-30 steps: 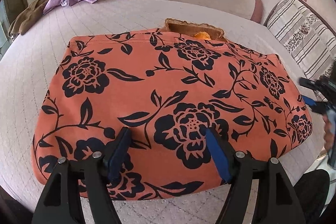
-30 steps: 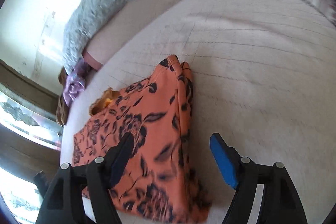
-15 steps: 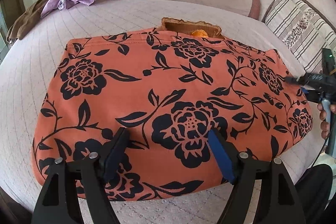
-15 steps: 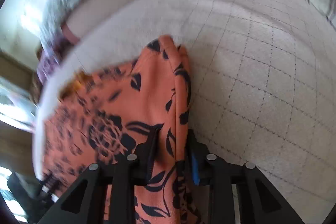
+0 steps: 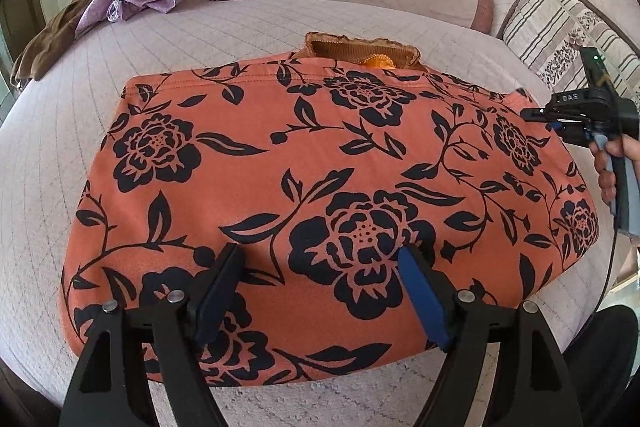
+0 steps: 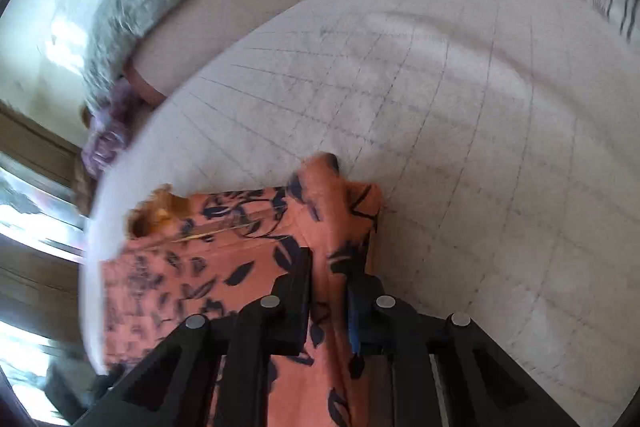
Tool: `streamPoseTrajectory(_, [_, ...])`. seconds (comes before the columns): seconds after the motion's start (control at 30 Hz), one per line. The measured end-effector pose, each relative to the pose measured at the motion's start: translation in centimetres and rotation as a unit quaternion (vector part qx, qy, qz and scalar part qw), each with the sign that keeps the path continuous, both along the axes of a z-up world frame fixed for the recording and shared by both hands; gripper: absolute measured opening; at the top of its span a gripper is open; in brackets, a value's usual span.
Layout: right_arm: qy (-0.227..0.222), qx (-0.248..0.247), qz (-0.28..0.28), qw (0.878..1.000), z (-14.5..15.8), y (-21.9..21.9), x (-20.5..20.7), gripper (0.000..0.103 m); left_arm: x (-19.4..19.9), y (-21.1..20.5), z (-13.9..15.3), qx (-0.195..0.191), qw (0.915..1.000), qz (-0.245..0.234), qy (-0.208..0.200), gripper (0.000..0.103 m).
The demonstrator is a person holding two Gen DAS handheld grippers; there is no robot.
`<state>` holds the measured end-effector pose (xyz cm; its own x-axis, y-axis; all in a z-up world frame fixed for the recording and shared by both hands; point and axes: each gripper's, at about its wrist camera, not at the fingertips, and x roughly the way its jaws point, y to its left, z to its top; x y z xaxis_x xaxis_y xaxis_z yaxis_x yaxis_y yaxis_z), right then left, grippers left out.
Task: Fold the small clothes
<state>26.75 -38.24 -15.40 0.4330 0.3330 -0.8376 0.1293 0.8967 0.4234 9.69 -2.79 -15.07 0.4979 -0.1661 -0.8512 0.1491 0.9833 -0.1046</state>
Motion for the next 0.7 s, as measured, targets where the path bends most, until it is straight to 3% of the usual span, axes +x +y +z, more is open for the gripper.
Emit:
streamPoseTrajectory(0.03, [0.005, -0.005, -0.015, 1.000, -0.2, -0.3, 0.1, 0.016, -0.1, -0.1, 0.0, 0.004, 1.0000, -0.001, 0.000, 0.080])
streamPoseTrajectory(0.07, [0.011, -0.009, -0.047, 0.999, -0.5, -1.1, -0.1, 0.024, -0.2, -0.1, 0.1, 0.007, 1.0000, -0.003, 0.000, 0.080])
streamPoseTrajectory(0.1, [0.007, -0.011, -0.072, 0.997, -0.4, -1.6, -0.5, 0.047, -0.3, -0.1, 0.2, 0.005, 1.0000, -0.004, 0.001, 0.080])
streamPoseTrajectory(0.13, [0.002, -0.018, -0.088, 0.996, 0.0, -1.8, -1.1, 0.079, -0.4, 0.2, 0.3, 0.000, 1.0000, -0.004, 0.003, 0.080])
streamPoseTrajectory(0.17, [-0.007, -0.019, -0.090, 0.996, 0.4, -1.9, -1.7, 0.083, -0.5, 0.6, 0.7, -0.010, 0.9999, 0.002, 0.003, 0.080])
streamPoseTrajectory(0.27, [-0.059, -0.044, -0.083, 0.994, 3.6, -1.2, -5.5, 0.083, -1.8, 3.3, 2.5, -0.049, 0.9980, 0.034, -0.023, 0.080])
streamPoseTrajectory(0.37, [-0.107, -0.024, -0.051, 0.993, 6.5, 0.3, -9.7, 0.083, -3.6, 7.6, 3.8, -0.066, 0.9930, 0.086, -0.046, 0.080])
streamPoseTrajectory(0.47, [-0.128, 0.009, 0.005, 0.992, 7.6, 3.0, -13.6, 0.083, -4.6, 12.7, 2.3, -0.089, 0.9838, 0.154, -0.019, 0.080])
streamPoseTrajectory(0.5, [-0.130, 0.016, 0.016, 0.991, 7.4, 3.9, -14.6, 0.083, -4.6, 14.1, 1.1, -0.098, 0.9802, 0.172, 0.008, 0.076])
streamPoseTrajectory(0.53, [-0.125, 0.023, 0.032, 0.991, 6.8, 4.9, -15.5, 0.083, -4.6, 15.0, 0.0, -0.110, 0.9774, 0.178, 0.029, 0.064])
streamPoseTrajectory(0.57, [-0.116, 0.029, 0.044, 0.992, 6.0, 5.6, -16.1, 0.083, -4.6, 16.1, -1.5, -0.131, 0.9735, 0.179, 0.056, 0.038])
streamPoseTrajectory(0.67, [-0.078, 0.032, 0.042, 0.996, 2.9, 6.2, -16.1, 0.083, -5.0, 17.9, -1.5, -0.183, 0.9640, 0.180, 0.069, 0.017])
streamPoseTrajectory(0.7, [-0.058, 0.035, 0.030, 0.997, 1.7, 6.0, -15.9, 0.083, -5.2, 18.0, -1.3, -0.185, 0.9634, 0.181, 0.069, 0.016])
